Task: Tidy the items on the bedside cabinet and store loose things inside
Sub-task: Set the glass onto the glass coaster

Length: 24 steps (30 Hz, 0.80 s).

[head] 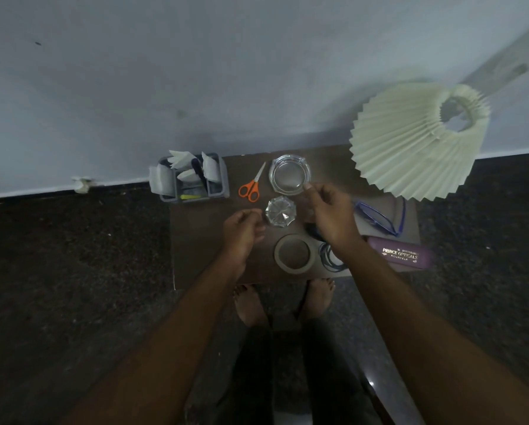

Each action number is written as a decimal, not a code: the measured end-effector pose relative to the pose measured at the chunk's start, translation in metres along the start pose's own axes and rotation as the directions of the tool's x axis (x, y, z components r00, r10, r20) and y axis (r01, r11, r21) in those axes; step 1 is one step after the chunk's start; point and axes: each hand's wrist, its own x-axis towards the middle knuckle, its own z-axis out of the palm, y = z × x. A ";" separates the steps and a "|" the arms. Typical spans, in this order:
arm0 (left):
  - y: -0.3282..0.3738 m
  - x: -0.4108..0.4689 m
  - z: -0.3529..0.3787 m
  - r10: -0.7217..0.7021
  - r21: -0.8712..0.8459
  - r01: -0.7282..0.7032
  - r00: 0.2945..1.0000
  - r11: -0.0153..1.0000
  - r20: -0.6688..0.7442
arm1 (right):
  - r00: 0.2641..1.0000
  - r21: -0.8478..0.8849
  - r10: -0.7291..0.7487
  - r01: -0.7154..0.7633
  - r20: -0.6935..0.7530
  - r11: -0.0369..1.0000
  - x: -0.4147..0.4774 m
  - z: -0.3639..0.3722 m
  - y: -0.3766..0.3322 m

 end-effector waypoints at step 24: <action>0.027 0.012 0.023 -0.306 0.002 0.311 0.933 0.950 0.187 | 0.898 0.185 0.384 -0.423 0.213 0.887 0.022 0.031 0.023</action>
